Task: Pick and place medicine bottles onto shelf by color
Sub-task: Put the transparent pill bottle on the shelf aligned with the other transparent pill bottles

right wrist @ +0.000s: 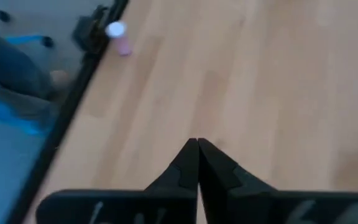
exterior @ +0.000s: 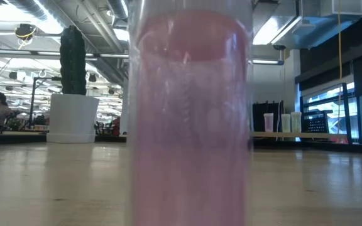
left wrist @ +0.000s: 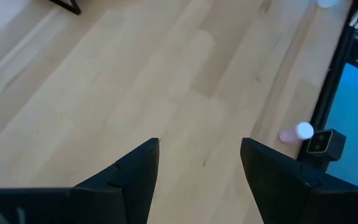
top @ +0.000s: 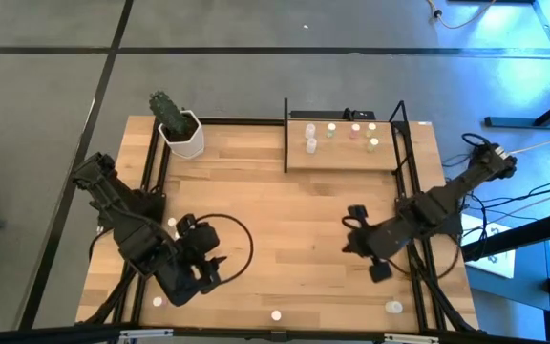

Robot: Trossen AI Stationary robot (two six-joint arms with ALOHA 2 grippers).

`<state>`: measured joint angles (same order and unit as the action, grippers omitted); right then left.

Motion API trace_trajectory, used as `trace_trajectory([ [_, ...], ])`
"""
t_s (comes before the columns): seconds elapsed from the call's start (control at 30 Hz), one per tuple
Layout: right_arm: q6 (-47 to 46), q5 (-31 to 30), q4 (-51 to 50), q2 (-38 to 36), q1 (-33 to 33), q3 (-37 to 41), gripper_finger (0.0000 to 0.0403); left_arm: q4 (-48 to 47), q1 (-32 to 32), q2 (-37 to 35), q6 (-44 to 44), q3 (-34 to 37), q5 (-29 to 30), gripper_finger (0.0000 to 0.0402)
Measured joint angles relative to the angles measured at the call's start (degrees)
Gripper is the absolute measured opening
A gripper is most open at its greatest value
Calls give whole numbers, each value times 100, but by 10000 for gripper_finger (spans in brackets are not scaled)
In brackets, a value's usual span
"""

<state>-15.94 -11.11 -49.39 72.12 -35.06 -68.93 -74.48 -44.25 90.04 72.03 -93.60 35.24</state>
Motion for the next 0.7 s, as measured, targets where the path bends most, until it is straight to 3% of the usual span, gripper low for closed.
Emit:
trace_trajectory([
  [0.23,-1938,641,-662,-151,-308,0,4,-70,-89,0,-374,0,11,220],
  [0.4,-2157,975,-699,-147,-309,0,9,-94,-118,0,-430,0,13,220],
  [0.7,-2850,883,-890,-140,-302,0,28,-101,-188,0,-983,0,11,220],
])
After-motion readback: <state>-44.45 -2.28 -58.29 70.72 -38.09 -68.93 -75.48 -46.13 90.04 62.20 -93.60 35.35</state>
